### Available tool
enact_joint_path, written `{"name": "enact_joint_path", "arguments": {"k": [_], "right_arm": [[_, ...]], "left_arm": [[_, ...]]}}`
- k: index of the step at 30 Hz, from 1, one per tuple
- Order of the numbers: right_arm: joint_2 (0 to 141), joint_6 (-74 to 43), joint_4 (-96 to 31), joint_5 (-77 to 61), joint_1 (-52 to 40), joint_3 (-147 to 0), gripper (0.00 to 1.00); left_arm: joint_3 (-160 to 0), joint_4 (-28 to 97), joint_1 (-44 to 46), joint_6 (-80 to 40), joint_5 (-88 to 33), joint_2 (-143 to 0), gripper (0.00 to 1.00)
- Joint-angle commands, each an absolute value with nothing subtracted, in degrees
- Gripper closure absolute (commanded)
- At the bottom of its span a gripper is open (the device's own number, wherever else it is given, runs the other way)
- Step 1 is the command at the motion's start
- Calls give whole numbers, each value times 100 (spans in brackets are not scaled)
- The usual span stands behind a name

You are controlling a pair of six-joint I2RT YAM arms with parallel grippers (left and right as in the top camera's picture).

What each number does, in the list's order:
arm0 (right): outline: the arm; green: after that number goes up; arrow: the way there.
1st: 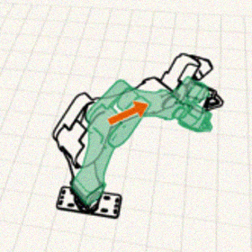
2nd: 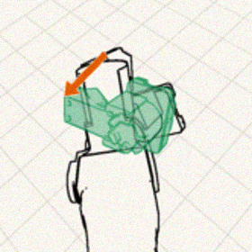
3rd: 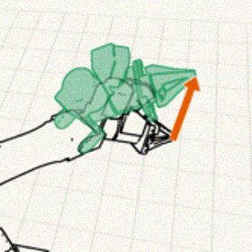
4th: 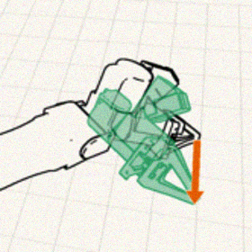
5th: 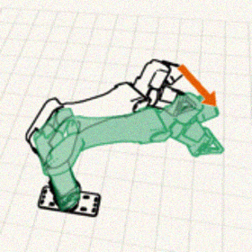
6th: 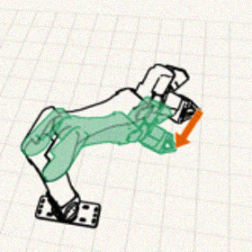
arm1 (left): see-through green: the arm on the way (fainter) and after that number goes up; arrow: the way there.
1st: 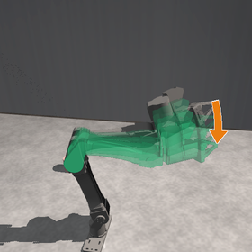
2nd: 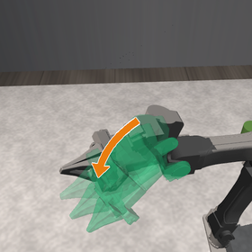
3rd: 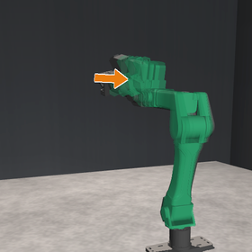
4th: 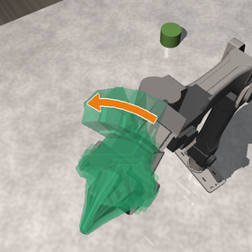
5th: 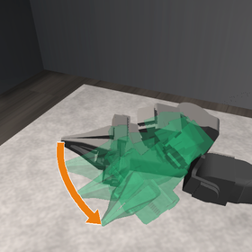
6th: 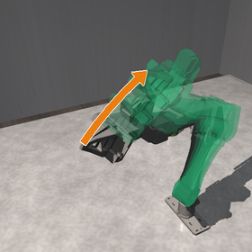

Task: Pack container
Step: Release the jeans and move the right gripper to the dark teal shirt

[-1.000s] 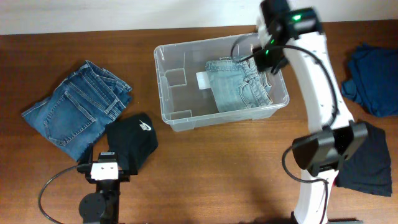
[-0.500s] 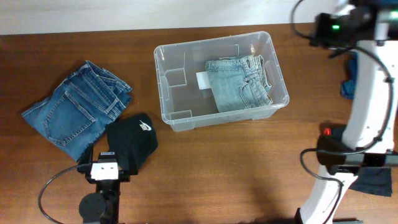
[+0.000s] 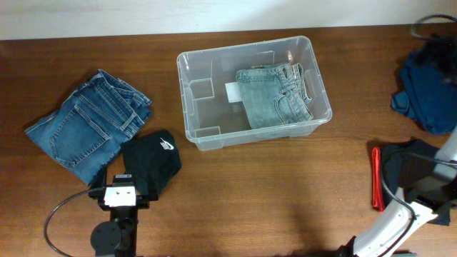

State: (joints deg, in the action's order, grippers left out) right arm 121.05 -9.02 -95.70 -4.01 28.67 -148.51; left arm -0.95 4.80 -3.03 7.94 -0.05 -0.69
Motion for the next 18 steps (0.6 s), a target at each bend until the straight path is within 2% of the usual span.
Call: {"name": "enact_joint_path", "arguments": {"k": [1,9,13,14,18], "right_arm": [[11961,-913,-9362,-388,3439,-14490,2],[11963,-1452,-8108,-388,4095,-13616,0],[11966,-1444,-6893,-388,3955,-13104,6],[11974,-1444,-6639,-390,3920,-12995,11],[12049,-1420,-5461,-390,3826,-12396,71]], "left_arm": [[-56,475,-327,888,-69,-40,0],[-56,475,-327,888,-69,-40,0],[-56,475,-327,888,-69,-40,0],[-56,475,-327,888,-69,-40,0],[-56,475,-327,886,-69,-40,0]]}}
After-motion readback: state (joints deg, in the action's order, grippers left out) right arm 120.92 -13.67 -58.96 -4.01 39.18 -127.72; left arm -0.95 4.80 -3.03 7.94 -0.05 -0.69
